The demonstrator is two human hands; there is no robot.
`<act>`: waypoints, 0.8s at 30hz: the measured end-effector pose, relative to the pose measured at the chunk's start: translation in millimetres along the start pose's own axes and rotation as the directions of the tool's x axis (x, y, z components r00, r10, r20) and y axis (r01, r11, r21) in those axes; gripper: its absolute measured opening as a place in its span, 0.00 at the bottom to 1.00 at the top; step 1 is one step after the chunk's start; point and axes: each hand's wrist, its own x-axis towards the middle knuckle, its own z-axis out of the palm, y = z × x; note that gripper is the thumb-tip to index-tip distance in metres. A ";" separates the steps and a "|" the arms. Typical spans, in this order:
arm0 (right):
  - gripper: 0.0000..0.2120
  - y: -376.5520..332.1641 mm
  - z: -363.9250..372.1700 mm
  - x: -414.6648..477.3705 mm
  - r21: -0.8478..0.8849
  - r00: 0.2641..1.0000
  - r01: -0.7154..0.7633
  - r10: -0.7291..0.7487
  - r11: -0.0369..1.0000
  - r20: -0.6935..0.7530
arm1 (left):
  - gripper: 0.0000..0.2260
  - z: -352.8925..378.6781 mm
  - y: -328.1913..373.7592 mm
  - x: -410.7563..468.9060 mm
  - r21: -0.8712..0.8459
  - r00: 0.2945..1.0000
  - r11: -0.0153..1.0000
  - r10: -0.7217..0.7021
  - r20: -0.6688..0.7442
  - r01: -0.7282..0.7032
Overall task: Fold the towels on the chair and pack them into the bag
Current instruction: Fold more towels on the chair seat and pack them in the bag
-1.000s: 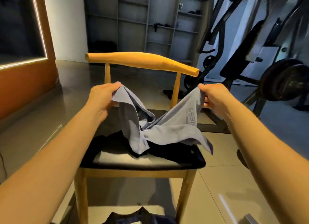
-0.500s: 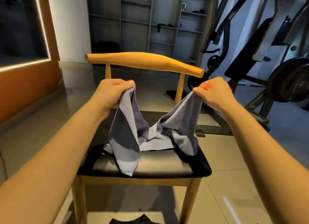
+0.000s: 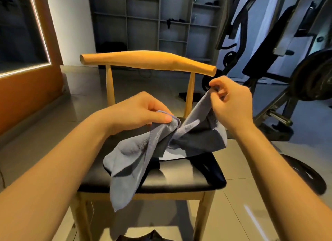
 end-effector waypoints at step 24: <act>0.11 -24.7 -7.9 -26.9 0.406 0.660 -0.592 0.130 0.696 0.740 | 0.02 34.1 -2.7 29.8 0.147 0.961 0.968 0.228 -0.155 -0.205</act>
